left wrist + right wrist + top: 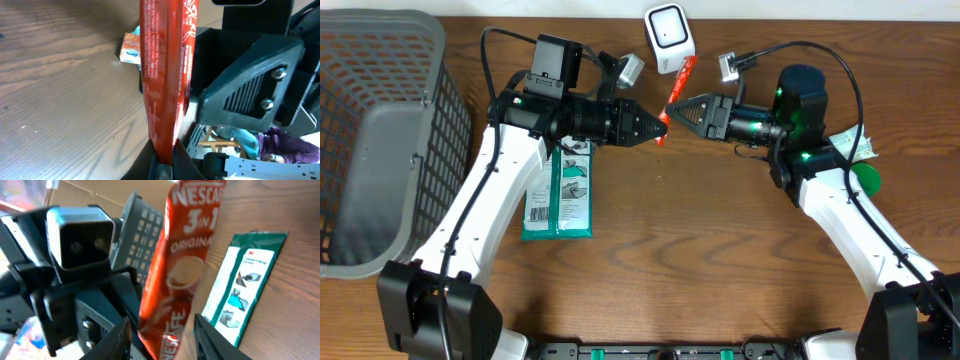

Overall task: Scan the item barcode
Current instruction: 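Pass the stick from the left gripper to the right gripper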

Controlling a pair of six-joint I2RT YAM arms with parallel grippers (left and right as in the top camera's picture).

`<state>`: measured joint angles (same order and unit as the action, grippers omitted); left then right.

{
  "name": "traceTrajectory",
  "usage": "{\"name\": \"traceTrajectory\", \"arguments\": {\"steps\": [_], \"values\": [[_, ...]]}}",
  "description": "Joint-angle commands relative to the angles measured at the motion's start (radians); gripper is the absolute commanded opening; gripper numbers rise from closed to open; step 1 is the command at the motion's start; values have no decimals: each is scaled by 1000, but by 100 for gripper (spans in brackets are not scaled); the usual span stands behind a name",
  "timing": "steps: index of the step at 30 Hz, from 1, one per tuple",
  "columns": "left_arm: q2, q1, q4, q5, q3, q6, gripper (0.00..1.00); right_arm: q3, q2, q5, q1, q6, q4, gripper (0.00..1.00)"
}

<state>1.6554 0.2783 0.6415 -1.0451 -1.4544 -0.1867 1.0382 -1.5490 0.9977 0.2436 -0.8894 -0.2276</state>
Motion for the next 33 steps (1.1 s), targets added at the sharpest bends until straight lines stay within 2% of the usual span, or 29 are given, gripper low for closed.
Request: {"name": "traceTrajectory", "arguments": {"steps": [1,11,18,21,24,26,28,29,33], "values": [[-2,0,-16,-21,-12,10,7,6,6,-10,19,-50,-16,34],[-2,0,-34,-21,-12,10,8,4,6,-19,53,-32,-13,24],[-2,0,-61,-17,-12,10,7,2,6,-34,58,28,61,25],[-2,0,-74,-8,-12,10,8,2,6,-50,58,76,74,6],[-2,0,-75,14,-12,16,9,2,6,-66,58,108,75,1],[-2,0,-75,18,-12,18,24,2,6,-66,58,132,74,1],[-2,0,-70,48,-12,18,49,2,6,-66,55,171,84,1],[-2,0,-67,72,-12,18,53,2,6,-66,51,187,93,1],[-2,-16,-50,166,-12,22,56,7,6,-17,16,246,167,1]]}}
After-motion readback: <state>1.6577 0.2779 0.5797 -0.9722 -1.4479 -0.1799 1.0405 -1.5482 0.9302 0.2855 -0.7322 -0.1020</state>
